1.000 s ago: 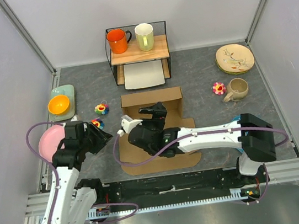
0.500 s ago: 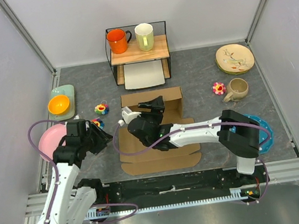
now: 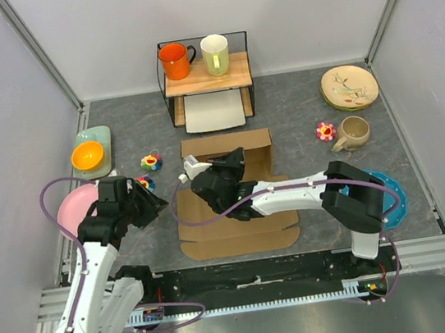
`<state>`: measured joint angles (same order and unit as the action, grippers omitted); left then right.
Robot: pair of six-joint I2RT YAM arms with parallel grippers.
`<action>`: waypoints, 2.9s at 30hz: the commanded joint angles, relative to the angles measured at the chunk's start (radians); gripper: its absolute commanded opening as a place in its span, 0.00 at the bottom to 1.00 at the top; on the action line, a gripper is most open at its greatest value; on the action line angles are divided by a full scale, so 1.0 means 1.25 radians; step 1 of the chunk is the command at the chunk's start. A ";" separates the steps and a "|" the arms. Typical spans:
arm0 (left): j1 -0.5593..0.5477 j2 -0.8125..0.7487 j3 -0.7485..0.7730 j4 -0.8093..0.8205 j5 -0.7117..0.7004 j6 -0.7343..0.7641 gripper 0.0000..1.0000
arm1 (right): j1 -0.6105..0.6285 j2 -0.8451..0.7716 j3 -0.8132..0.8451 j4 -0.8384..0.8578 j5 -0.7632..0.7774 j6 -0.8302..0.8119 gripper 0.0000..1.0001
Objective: Fold the paper box
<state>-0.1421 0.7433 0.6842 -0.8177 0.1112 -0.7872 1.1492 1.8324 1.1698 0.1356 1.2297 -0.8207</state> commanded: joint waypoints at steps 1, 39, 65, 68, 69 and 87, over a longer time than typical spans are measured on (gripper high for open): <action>-0.004 -0.003 0.070 -0.009 -0.031 0.039 0.53 | -0.014 -0.026 0.036 0.031 0.050 -0.023 0.10; -0.063 0.204 0.645 -0.117 -0.177 0.143 0.52 | -0.735 -0.491 0.316 -0.955 -0.901 1.075 0.00; -0.068 0.059 0.161 0.080 0.172 0.015 0.51 | -0.759 -0.618 0.129 -0.985 -0.801 1.112 0.72; -0.068 0.048 0.139 0.084 0.165 0.020 0.51 | -0.754 -0.541 0.173 -0.995 -0.721 1.056 0.88; -0.067 0.046 0.136 0.085 0.160 0.023 0.51 | -0.751 -0.520 0.184 -0.995 -0.711 1.035 0.91; -0.070 0.029 0.124 0.048 0.136 0.068 0.51 | -0.593 -0.132 0.345 -1.106 -0.381 0.927 0.84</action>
<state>-0.2245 0.7990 0.8303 -0.7547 0.2745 -0.7250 0.4099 1.6272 1.5467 -1.1484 0.6388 0.3931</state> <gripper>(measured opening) 0.506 0.864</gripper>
